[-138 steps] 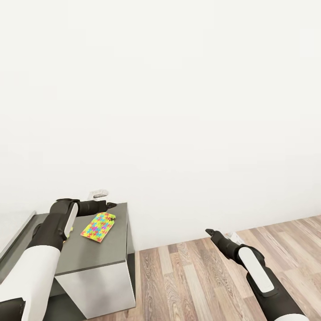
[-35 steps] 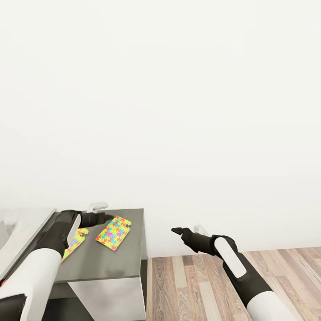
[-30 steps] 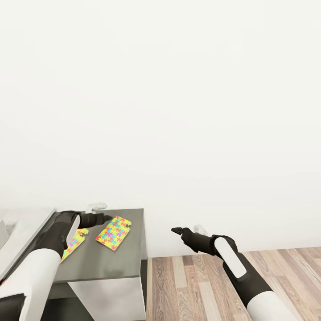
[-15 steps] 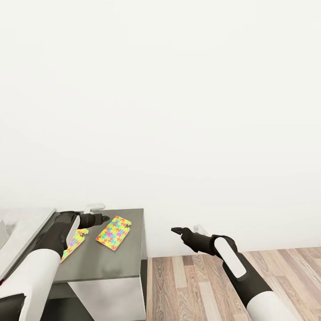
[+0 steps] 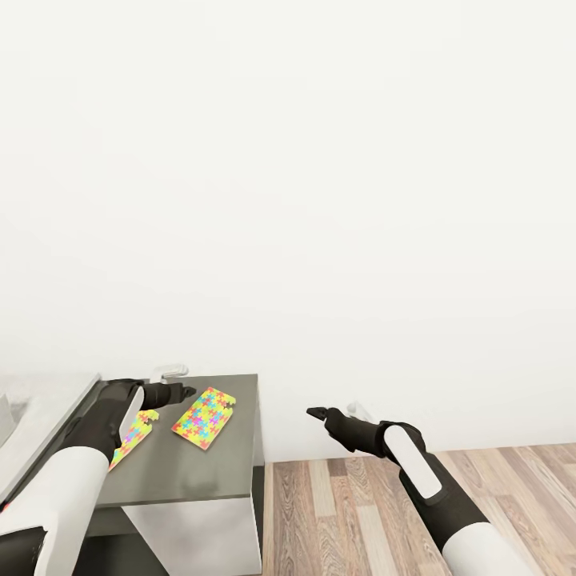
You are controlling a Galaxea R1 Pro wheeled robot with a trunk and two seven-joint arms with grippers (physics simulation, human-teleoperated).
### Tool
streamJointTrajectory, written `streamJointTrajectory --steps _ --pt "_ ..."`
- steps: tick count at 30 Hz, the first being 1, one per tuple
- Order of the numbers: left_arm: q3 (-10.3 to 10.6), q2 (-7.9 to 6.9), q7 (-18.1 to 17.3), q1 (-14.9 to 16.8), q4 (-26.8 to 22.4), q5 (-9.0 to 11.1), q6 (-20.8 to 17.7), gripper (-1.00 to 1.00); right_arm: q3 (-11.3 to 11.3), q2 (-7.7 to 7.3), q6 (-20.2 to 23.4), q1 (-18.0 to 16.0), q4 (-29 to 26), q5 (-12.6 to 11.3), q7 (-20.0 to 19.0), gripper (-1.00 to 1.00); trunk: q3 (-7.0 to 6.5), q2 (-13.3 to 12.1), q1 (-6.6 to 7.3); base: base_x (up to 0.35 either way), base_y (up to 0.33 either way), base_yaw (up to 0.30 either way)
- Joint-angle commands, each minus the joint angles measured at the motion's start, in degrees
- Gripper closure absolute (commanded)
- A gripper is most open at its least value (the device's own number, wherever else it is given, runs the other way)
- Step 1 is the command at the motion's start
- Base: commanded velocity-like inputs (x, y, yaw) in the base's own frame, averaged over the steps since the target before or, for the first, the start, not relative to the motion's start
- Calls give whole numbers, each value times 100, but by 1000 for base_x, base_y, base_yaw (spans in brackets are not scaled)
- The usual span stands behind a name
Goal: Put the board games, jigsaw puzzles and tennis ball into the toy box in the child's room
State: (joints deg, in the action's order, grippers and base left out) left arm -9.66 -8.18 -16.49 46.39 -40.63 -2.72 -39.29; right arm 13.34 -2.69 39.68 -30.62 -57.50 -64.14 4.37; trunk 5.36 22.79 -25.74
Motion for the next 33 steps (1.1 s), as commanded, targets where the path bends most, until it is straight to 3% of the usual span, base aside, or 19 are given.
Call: streamJointTrajectory --steps 1,12,22,33 --pt "-22 3 -38 5 -6 -29 -26 -100 13 -5 4 -5 -9 -55 46 -100 13 13 -4 0 0 0" --pt "-27 -5 -47 6 -19 -22 -18 -100 12 -12 4 -5 -23 -55 46 -100 13 13 -4 11 0 0" --pt "-25 2 -42 6 -23 -27 -10 -100 11 -9 4 -5 -24 -55 46 -100 13 13 -4 219 0 0" --pt "-27 1 -45 6 -23 -27 -15 -100 11 12 4 -5 -16 -55 46 -100 13 13 -4 36 0 0"
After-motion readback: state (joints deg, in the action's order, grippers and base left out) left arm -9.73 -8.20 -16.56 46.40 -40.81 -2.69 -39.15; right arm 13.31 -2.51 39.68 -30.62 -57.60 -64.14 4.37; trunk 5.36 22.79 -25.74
